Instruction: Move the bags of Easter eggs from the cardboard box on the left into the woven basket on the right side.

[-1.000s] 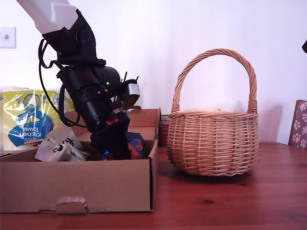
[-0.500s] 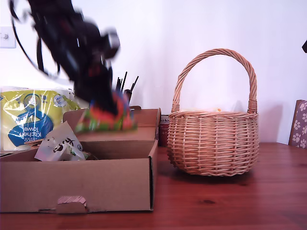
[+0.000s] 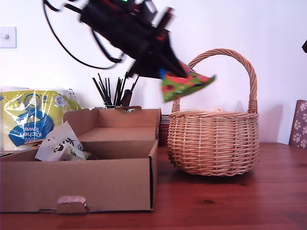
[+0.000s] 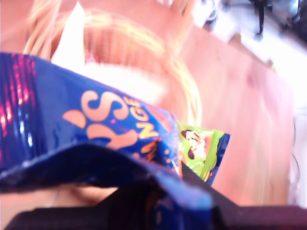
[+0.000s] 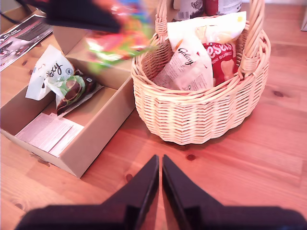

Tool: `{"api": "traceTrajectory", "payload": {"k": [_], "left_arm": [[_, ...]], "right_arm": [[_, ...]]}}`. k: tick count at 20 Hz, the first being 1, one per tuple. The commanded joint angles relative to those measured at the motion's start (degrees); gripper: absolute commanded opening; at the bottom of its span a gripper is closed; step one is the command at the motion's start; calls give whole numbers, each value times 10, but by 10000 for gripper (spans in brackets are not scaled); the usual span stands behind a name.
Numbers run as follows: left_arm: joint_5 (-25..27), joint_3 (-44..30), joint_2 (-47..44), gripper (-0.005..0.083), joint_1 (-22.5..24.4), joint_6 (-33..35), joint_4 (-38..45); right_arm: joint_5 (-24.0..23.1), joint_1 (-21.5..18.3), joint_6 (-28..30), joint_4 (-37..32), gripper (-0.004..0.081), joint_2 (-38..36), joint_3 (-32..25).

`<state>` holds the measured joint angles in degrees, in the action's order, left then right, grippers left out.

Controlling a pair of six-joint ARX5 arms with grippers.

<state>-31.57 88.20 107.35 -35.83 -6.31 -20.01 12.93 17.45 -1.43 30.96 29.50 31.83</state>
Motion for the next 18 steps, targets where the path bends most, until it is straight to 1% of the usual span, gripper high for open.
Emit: {"api": "traceTrajectory", "payload": {"k": [1, 3, 5, 7, 9, 11, 17, 18], "left_arm": [[43, -7, 24, 62, -20, -60, 69], [115, -7, 48, 62, -49, -107, 141], [192, -7, 70, 62, -73, -135, 196], [252, -7, 89, 62, -91, -138, 232], [294, -7, 107, 62, -106, -138, 251], [313, -7, 122, 62, -111, -139, 256], [321, -7, 131, 66, -113, -143, 231], [321, -7, 131, 123, -113, -143, 229]], "right_arm": [[0, 2, 0, -3, -12, 0, 2], [0, 2, 0, -2, -12, 0, 2], [0, 2, 0, -2, -12, 0, 2], [0, 2, 0, -2, -12, 0, 2], [0, 2, 0, -3, -12, 0, 2], [0, 2, 0, -3, -12, 0, 2], [0, 2, 0, -4, -12, 0, 2], [0, 2, 0, -4, -12, 0, 2]]}}
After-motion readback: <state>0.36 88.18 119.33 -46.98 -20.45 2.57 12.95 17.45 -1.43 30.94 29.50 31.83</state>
